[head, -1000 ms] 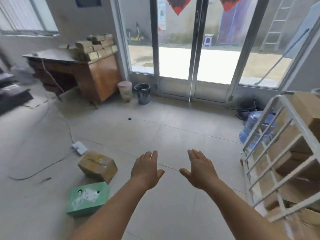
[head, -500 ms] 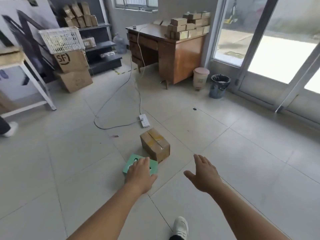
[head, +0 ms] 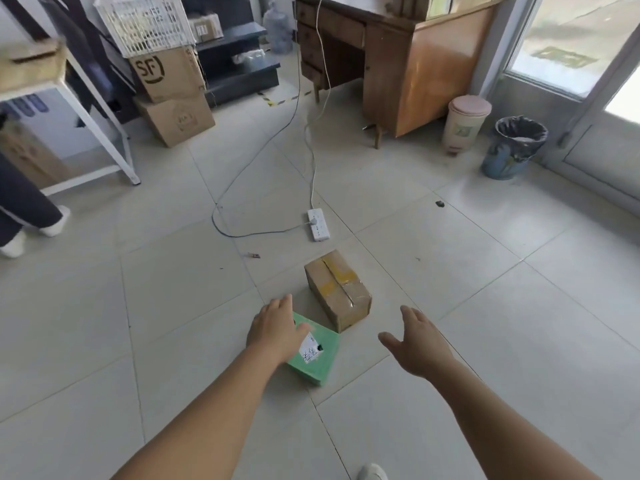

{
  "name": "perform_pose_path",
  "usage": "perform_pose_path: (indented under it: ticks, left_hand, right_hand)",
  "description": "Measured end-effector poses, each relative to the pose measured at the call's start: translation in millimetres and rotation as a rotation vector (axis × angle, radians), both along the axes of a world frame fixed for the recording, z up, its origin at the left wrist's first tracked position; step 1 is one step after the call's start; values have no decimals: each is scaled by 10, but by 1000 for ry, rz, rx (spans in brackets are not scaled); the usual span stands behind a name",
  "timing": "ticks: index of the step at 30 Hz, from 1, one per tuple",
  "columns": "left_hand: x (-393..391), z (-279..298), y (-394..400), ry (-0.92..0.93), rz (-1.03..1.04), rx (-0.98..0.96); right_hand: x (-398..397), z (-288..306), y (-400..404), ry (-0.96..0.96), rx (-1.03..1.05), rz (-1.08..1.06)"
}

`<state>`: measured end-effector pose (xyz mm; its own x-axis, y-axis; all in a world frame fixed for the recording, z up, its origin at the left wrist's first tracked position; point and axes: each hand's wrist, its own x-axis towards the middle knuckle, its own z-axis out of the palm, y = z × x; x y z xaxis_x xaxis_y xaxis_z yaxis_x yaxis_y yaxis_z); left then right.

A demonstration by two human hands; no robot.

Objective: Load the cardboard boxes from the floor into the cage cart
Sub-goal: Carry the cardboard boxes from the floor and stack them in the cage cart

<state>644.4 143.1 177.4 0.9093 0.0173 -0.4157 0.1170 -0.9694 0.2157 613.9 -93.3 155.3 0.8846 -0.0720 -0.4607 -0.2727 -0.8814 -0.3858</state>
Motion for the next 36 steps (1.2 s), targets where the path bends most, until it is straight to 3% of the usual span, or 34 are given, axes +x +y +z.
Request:
perform_pose_path:
  ticks: [10, 18, 36]
  left_hand:
    - [1449, -557, 405, 63, -175, 96]
    - [2620, -1239, 795, 153, -323, 148]
    - [4076, -4094, 320, 318, -315, 83]
  right_hand:
    - [1226, -525, 313, 46, -177, 53]
    - [1986, -1270, 627, 166, -168, -109]
    - [2774, -4169, 686, 390, 34, -413]
